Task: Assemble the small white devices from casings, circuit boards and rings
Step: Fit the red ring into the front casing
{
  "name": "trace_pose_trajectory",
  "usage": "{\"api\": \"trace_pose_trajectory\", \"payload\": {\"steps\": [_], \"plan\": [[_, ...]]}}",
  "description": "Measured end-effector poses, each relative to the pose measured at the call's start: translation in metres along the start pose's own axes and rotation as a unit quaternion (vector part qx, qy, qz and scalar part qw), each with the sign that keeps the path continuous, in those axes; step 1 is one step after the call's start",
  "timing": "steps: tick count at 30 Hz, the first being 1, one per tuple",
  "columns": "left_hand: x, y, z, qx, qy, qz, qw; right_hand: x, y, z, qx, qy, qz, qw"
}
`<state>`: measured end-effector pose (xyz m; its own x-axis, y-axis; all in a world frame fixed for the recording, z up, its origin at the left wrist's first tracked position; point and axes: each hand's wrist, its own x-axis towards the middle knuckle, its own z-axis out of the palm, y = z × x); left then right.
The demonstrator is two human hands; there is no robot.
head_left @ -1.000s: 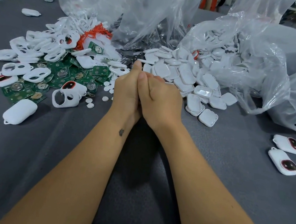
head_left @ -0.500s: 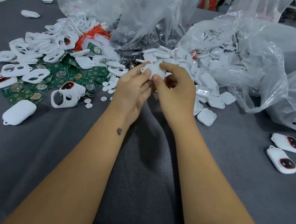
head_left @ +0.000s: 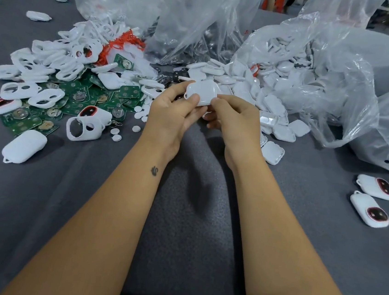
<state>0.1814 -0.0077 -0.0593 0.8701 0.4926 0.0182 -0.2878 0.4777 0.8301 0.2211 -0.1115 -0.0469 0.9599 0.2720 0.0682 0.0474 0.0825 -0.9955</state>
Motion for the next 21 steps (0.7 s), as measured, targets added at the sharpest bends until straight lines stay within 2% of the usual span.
{"api": "trace_pose_trajectory", "payload": {"steps": [7,16,21], "plan": [[-0.0018,-0.0023,-0.0012,0.053,-0.021,0.009,0.998,-0.0012,0.0063,-0.0026,-0.076,0.004,-0.054,0.996],[-0.0040,-0.0024,-0.0069,0.077,-0.066,0.025,0.995,-0.0001,0.0094,-0.0017,-0.044,0.016,-0.078,0.996],[-0.0021,-0.0016,-0.0072,0.053,-0.055,0.021,0.997,-0.0026,0.0052,0.0008,-0.045,0.008,-0.088,0.995]]}}
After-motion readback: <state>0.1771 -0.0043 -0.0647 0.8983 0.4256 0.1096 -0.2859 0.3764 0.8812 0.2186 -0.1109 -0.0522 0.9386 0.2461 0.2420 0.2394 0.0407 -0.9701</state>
